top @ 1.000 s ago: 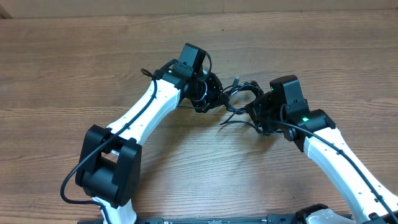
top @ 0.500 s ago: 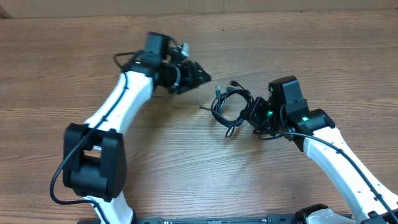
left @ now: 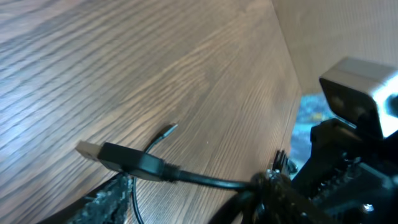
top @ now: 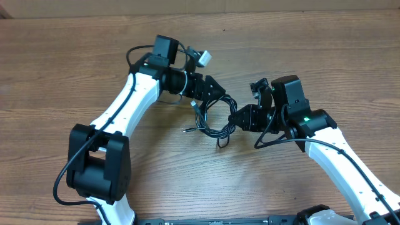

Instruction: Untangle cables

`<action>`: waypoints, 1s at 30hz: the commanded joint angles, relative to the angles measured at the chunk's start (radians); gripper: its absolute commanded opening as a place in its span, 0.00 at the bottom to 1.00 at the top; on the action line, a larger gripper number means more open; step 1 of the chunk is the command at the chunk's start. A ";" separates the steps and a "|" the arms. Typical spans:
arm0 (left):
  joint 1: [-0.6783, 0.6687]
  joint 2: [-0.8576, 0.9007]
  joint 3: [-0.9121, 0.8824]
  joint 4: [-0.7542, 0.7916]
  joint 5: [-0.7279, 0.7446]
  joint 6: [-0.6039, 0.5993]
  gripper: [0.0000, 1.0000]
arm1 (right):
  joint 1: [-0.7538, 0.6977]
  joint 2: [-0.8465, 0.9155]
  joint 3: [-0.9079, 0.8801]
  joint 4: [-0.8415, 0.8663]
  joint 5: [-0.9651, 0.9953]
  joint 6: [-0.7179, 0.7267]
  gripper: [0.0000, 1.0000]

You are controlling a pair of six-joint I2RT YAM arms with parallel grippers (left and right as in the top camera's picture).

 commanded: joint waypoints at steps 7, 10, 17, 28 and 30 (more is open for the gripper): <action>-0.019 0.001 0.005 -0.089 0.015 0.270 0.70 | 0.002 0.000 0.024 -0.002 -0.100 -0.161 0.04; 0.011 0.001 0.005 -0.101 -0.046 0.269 0.71 | 0.002 0.000 0.024 -0.007 -0.084 -0.174 0.04; 0.112 0.001 0.005 -0.103 0.015 0.262 0.84 | -0.005 0.000 0.024 -0.064 -0.012 -0.182 0.04; 0.128 0.001 0.005 -0.173 0.218 0.429 0.92 | -0.019 0.000 0.024 -0.070 -0.127 -0.272 0.04; 0.118 0.001 0.005 -0.213 0.218 0.475 0.95 | -0.019 0.000 0.024 -0.070 -0.126 -0.285 0.04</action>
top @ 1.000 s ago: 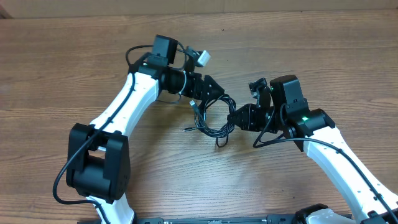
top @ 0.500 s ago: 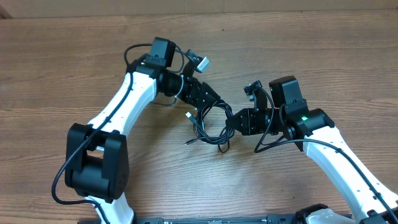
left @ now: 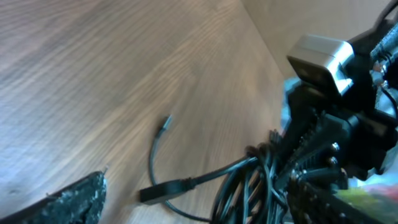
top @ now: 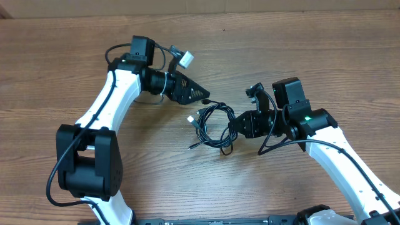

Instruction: Untangle cables

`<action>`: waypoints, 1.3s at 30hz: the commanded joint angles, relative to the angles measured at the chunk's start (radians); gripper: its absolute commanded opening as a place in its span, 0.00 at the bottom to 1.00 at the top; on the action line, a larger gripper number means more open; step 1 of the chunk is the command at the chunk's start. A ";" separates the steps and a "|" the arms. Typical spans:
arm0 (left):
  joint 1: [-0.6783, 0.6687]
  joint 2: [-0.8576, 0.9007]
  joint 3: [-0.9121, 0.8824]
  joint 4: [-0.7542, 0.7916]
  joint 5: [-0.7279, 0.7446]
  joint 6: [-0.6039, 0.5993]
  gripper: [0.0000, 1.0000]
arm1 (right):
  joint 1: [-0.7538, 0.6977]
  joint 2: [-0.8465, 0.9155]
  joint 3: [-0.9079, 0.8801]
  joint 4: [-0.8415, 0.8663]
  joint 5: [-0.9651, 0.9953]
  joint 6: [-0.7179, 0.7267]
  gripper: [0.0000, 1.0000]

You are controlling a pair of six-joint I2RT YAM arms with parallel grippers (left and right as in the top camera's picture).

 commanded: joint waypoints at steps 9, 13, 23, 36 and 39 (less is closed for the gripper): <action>-0.040 0.001 0.003 -0.216 0.037 0.322 0.85 | -0.004 -0.004 0.024 0.010 -0.114 -0.053 0.04; -0.048 0.002 0.003 -0.217 0.034 0.322 0.82 | -0.004 -0.004 0.024 0.018 -0.186 -0.080 0.04; -0.119 0.002 0.003 -0.209 -0.016 0.323 0.08 | -0.004 -0.004 0.024 0.027 -0.192 -0.080 0.04; -0.116 0.002 0.003 -0.185 -0.024 0.296 0.04 | -0.005 -0.004 0.024 0.027 -0.093 0.000 0.54; -0.116 0.002 0.003 -0.129 -0.109 0.146 0.04 | -0.005 -0.005 0.024 0.027 -0.017 0.087 0.77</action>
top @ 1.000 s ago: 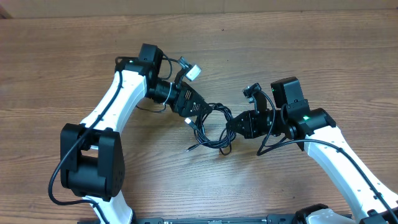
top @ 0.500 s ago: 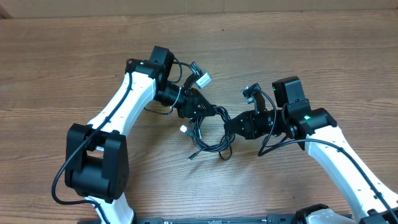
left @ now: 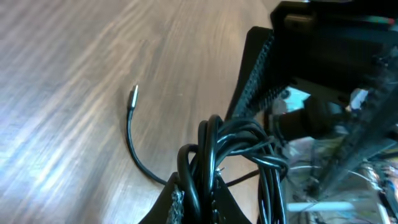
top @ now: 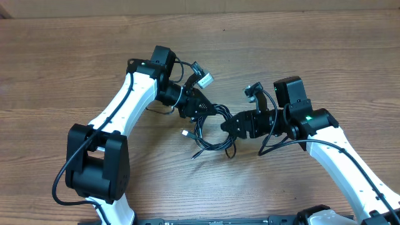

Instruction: Untangle cables

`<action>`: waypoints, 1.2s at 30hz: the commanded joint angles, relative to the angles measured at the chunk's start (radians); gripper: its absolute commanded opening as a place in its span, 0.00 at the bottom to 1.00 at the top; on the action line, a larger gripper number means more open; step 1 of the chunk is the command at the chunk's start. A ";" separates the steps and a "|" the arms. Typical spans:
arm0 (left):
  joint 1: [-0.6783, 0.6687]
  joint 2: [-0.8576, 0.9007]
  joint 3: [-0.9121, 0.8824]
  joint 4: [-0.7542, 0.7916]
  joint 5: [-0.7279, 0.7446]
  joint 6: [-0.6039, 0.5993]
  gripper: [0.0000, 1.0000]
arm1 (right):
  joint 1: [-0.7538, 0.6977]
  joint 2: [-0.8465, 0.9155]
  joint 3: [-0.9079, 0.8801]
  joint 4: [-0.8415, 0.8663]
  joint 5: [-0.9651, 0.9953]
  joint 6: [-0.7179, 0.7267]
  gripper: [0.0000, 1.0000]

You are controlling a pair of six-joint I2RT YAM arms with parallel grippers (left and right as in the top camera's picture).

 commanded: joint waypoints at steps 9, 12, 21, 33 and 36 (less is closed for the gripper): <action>-0.013 0.002 0.004 0.206 -0.511 -1.006 0.04 | 0.005 -0.005 0.024 0.005 0.211 0.483 1.00; -0.021 0.002 0.004 0.214 -0.525 -1.146 0.04 | 0.017 -0.005 0.024 0.005 0.210 0.591 1.00; -0.099 0.002 0.004 0.225 -0.637 -1.365 0.04 | 0.092 -0.005 0.024 0.064 0.211 0.713 0.99; -0.192 0.002 0.004 0.242 -0.765 -1.352 0.04 | 0.108 -0.005 0.024 0.073 0.175 0.713 0.66; -0.200 0.002 0.004 0.259 -0.765 -1.352 0.04 | 0.108 -0.005 0.024 0.073 0.158 0.712 0.63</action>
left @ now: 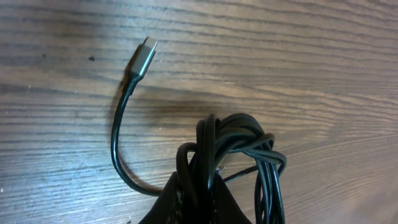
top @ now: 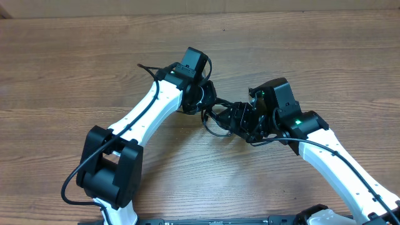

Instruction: Untangle cables

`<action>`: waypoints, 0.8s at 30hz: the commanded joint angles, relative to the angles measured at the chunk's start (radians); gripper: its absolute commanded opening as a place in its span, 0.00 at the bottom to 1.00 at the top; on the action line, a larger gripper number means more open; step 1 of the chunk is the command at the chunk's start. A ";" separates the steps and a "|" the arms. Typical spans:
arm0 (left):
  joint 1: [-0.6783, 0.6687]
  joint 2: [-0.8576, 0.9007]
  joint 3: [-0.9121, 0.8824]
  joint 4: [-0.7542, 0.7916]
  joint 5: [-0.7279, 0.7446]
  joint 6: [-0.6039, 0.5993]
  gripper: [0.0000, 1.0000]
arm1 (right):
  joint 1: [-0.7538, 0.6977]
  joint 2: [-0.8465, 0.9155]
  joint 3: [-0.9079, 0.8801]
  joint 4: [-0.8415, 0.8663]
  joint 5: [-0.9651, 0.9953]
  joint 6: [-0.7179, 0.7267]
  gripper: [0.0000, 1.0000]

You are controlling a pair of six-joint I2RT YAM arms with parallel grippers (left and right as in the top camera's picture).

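Note:
A black cable bundle point(left: 239, 146) of tangled loops lies on the wooden table point(top: 62, 69). My left gripper point(left: 198, 190) is shut on the bundle's strands, which run down between its dark fingers point(left: 166, 202). One free end curves up and left to a grey plug point(left: 143, 53) lying flat on the wood. In the overhead view the bundle point(top: 217, 124) sits squeezed between both grippers. The left gripper point(top: 208, 106) is at its upper left. My right gripper point(top: 237, 119) presses in from the right, seemingly shut on the loops, though its fingers merge with the black cable.
Both arms meet at mid-table, the right arm's wrist point(top: 275, 106) close beside the left one. A brown wall or board edge point(top: 200, 7) runs along the far side. Bare wood lies around the arms on all sides.
My left gripper, then shut on the bundle farther left, has moved right towards the right gripper with the cable. The bundle is now more bunched up between the two.
First my left gripper held a plug end at the bundle's left while the right held its right side. Then the left was withdrawn and empty, the bundle lying by the right gripper. Then the left was shut on the loops, and now both grippers crowd the bundle.

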 commanded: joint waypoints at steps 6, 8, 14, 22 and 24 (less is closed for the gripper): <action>-0.016 0.002 0.004 0.031 -0.017 -0.020 0.04 | 0.005 -0.005 0.024 -0.014 0.004 -0.013 0.62; -0.016 0.002 0.004 0.032 -0.017 -0.020 0.04 | 0.005 -0.005 0.024 -0.028 0.028 -0.015 0.59; -0.016 0.002 0.004 0.033 -0.005 -0.020 0.04 | 0.005 -0.005 0.024 -0.066 0.117 -0.041 0.55; -0.018 0.002 0.004 0.033 -0.001 -0.021 0.04 | 0.006 0.028 0.024 -0.052 0.116 -0.072 0.50; -0.020 0.002 0.004 0.033 0.002 -0.021 0.04 | 0.007 0.042 0.024 -0.044 0.108 -0.073 0.50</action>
